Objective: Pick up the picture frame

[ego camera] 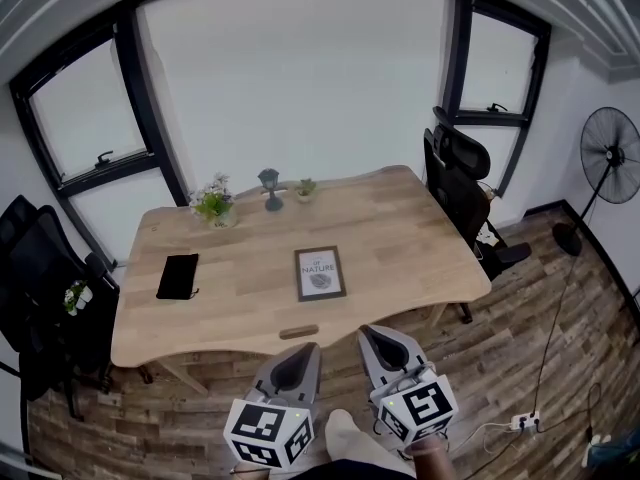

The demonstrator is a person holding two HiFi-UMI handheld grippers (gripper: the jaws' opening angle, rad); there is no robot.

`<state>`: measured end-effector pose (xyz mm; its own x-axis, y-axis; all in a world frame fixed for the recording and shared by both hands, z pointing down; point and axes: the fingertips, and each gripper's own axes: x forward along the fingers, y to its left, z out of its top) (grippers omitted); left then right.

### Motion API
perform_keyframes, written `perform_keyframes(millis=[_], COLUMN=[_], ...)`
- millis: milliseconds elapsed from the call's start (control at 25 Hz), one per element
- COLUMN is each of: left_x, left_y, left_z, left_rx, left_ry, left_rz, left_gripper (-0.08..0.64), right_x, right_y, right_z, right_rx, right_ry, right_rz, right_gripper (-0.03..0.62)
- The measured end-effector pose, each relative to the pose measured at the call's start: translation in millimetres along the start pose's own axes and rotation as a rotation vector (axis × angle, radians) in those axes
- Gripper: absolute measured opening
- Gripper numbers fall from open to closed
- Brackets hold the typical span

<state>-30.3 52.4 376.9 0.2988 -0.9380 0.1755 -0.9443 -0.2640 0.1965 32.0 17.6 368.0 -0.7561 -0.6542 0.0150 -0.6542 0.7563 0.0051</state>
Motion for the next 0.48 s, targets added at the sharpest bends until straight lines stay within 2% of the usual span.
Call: perform_keyframes(millis=[480], left_x=[49.5], left_y=[29.8], left_z=[16.5], left_rx=[-0.008], left_ry=[-0.006], left_rz=[0.031], left_gripper=[0.005], right_x=[48.1], right_y=[-37.2], right_z=[-1.5], right_rx=[0.017], right_ry=[0.007], right_rz=[0.027], right_gripper=[0.002])
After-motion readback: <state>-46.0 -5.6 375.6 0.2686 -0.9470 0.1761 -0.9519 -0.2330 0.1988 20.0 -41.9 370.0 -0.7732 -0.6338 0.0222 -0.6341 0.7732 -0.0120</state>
